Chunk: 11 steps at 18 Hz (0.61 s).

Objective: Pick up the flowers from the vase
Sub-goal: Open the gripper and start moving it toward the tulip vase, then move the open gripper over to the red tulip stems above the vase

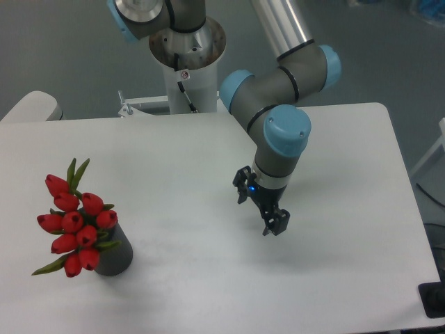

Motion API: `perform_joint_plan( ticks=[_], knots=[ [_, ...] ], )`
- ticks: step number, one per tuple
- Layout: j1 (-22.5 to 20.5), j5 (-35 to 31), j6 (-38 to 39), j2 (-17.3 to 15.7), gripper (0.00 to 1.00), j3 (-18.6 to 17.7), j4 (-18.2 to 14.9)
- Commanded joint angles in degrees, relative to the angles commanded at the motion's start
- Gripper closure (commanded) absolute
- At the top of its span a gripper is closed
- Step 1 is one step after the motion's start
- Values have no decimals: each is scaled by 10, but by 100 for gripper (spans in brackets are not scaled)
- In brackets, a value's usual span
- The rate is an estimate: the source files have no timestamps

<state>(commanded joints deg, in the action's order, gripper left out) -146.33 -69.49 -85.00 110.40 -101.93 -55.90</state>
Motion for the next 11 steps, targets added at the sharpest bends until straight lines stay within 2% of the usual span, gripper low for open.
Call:
perform_joint_plan(
  ticks=[4, 8, 11],
  knots=[
    [-6, 89, 32, -31, 0, -34, 0],
    [2, 247, 81, -67, 0, -63, 1],
    [10, 321, 112, -79, 0, -70, 1]
  ],
)
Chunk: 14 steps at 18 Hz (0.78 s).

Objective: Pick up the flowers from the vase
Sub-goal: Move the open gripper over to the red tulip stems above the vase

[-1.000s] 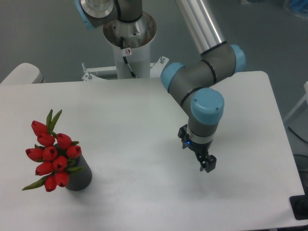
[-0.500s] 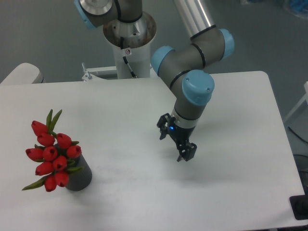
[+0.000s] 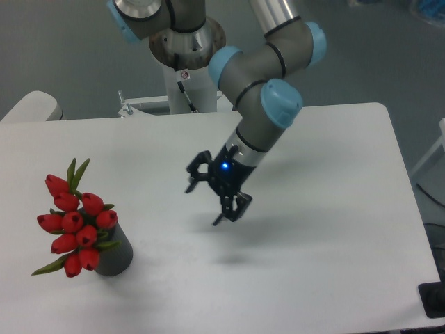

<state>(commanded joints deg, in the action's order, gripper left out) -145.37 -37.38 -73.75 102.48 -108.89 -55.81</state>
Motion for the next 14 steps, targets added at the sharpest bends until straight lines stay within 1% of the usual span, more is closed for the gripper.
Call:
perform_joint_plan(
  ticks=[2, 6, 8, 11, 14],
  knots=[
    [20, 36, 16, 1, 0, -2, 0],
    [48, 43, 17, 4, 0, -1, 3],
    [54, 54, 19, 8, 0, 7, 7],
    [62, 84, 21, 23, 0, 17, 9],
    [73, 88, 21, 35, 0, 18, 25]
  ],
)
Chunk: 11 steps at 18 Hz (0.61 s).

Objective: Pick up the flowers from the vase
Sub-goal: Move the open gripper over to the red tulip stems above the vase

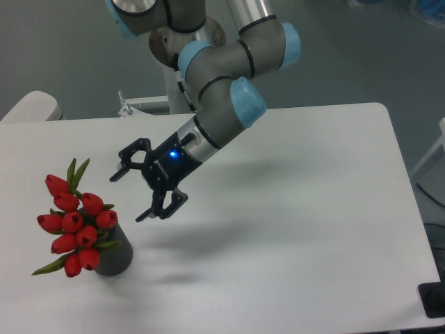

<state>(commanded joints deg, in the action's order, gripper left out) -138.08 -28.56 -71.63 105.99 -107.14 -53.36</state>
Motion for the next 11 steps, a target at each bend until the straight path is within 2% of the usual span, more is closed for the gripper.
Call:
perform_joint_plan(
  ticks=[6, 11],
  knots=[
    [42, 2, 11, 41, 0, 32, 24],
    [60, 2, 44, 58, 0, 61, 27]
  ],
)
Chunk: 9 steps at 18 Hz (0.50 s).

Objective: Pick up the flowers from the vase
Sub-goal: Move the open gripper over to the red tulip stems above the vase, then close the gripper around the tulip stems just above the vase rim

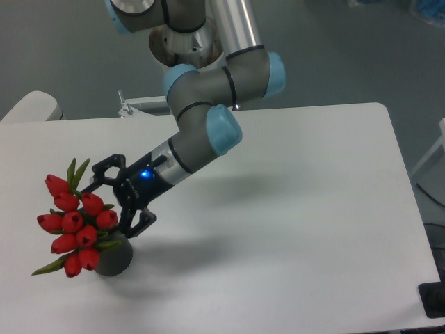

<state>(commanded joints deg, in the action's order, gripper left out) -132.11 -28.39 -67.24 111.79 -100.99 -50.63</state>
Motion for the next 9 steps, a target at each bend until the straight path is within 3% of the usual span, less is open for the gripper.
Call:
perform_joint_plan(
  ticks=[5, 9],
  knots=[
    [11, -1, 1, 7, 1, 3, 9],
    [11, -1, 17, 4, 60, 4, 9]
  ],
)
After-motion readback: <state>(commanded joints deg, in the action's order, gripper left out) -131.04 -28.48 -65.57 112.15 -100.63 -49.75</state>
